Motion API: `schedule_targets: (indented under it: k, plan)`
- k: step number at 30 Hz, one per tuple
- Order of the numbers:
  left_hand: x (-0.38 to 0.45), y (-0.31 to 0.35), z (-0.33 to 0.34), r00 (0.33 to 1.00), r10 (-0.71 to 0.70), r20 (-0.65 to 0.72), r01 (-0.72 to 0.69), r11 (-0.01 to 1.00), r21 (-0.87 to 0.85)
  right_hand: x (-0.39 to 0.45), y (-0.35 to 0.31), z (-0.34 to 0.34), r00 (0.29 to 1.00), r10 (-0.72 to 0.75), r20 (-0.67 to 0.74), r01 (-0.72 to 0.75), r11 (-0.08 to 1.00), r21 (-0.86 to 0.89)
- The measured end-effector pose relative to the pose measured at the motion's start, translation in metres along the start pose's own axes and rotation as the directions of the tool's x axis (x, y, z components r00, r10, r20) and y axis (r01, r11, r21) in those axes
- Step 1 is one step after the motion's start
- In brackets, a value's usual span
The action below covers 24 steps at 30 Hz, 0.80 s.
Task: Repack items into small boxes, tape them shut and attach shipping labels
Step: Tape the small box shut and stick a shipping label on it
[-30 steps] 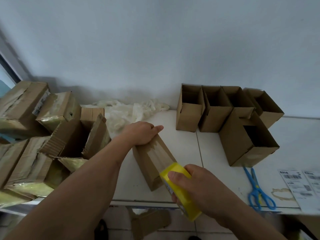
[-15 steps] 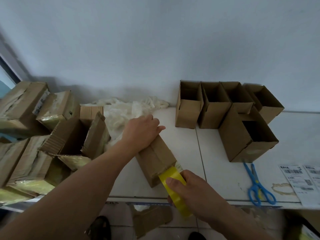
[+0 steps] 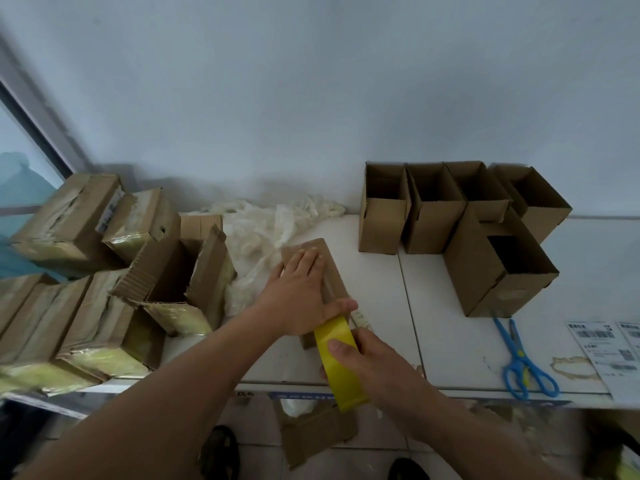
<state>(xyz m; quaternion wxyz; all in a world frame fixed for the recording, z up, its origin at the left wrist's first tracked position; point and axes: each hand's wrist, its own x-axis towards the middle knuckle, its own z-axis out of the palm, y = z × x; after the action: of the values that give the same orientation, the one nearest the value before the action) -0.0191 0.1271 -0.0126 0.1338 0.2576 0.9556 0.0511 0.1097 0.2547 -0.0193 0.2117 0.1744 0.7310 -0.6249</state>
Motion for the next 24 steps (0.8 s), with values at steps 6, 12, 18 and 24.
schedule_targets:
  k: [6, 12, 18, 24]
  plan:
    - [0.002, -0.003, 0.005, 1.0, 0.011, 0.003, -0.011, 1.0, 0.002, 0.002, 0.01, 0.013, 0.997, -0.027, -0.07, 0.028, 1.0, 0.012]
    - [0.0, -0.005, 0.003, 0.994, 0.051, -0.098, -0.057, 0.997, -0.061, 0.006, 0.014, 0.017, 0.997, -0.013, -0.076, 0.014, 1.0, 0.011]
    - [-0.005, -0.004, 0.004, 0.966, 0.123, -0.228, -0.12, 0.992, 0.027, 0.008, 0.006, 0.019, 0.998, 0.018, -0.052, -0.014, 0.996, 0.083]
    - [-0.007, -0.017, 0.001, 0.988, 0.148, -0.038, -0.149, 0.989, -0.001, 0.006, 0.003, 0.021, 0.998, 0.04, -0.038, -0.035, 0.99, 0.14]
